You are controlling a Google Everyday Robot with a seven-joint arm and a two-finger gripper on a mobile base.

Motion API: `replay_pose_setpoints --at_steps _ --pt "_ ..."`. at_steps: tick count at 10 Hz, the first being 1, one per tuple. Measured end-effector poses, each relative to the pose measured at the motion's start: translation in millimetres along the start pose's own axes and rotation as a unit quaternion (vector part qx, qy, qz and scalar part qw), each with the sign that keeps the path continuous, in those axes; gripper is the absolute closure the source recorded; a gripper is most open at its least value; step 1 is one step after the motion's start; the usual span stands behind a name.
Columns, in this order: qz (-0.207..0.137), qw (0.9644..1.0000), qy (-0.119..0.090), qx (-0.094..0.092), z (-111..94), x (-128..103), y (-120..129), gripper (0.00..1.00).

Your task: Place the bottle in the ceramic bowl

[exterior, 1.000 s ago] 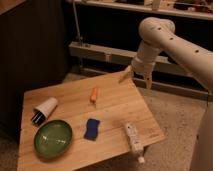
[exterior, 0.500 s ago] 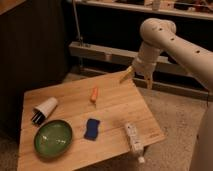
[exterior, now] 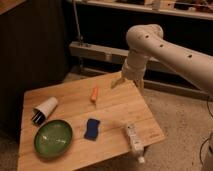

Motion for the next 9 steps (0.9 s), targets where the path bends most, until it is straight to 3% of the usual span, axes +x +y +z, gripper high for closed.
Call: replay_pose_setpoints --at_steps 3,6,9 --pt "0.003 0.9999 -0.013 -0.004 21.1 -33.8 46.6 0.20" --pt "0.009 0.9986 -0.050 -0.016 67.8 -65.5 84.2 0.20" --pt "0.005 0.9962 -0.086 -0.013 126.9 -103.4 96.4 0.20"
